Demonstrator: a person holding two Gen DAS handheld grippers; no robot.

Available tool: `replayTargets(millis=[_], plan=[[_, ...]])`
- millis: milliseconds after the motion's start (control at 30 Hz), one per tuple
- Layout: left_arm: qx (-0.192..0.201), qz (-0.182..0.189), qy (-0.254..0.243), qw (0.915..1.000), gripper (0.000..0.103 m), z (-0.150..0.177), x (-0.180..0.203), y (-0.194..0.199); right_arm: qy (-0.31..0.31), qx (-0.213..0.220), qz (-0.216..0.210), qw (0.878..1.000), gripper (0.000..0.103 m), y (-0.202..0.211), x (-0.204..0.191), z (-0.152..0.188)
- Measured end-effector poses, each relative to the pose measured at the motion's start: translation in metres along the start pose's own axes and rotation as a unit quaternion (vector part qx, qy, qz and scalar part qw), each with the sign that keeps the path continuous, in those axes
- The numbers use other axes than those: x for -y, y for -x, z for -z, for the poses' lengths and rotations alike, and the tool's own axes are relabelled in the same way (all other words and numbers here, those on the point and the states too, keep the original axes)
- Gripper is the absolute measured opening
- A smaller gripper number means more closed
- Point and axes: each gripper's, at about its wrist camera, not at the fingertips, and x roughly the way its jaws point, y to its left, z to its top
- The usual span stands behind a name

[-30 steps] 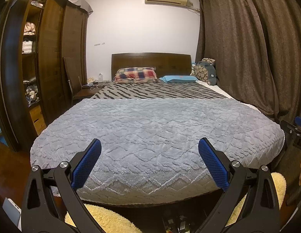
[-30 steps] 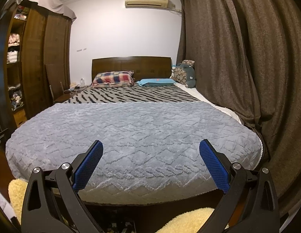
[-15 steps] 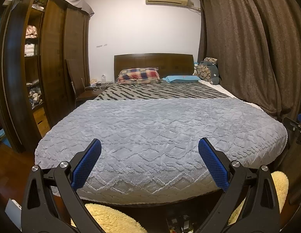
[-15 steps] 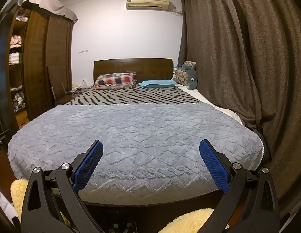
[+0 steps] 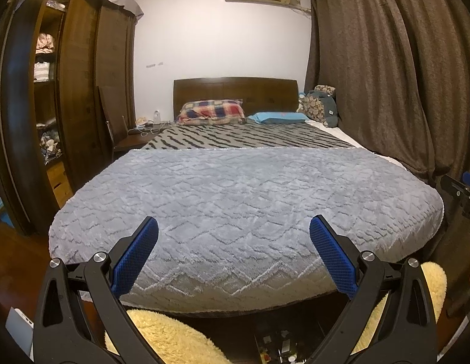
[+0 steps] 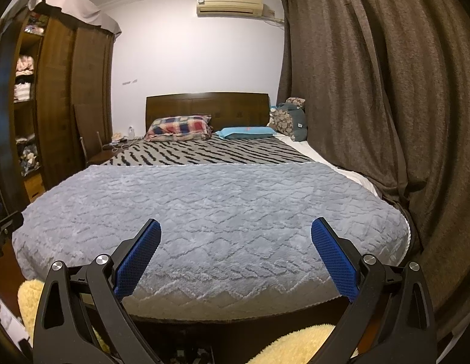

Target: Collect trash

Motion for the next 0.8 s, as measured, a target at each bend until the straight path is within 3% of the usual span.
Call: replayTargets(millis=[800], plan=[[-0.003, -0.004, 0.009, 0.9999, 0.095, 0.0010, -0.0018, 0.0004, -0.006, -0.008, 0.001, 1.000, 0.100, -0.0037, 0.0019, 0.0028]])
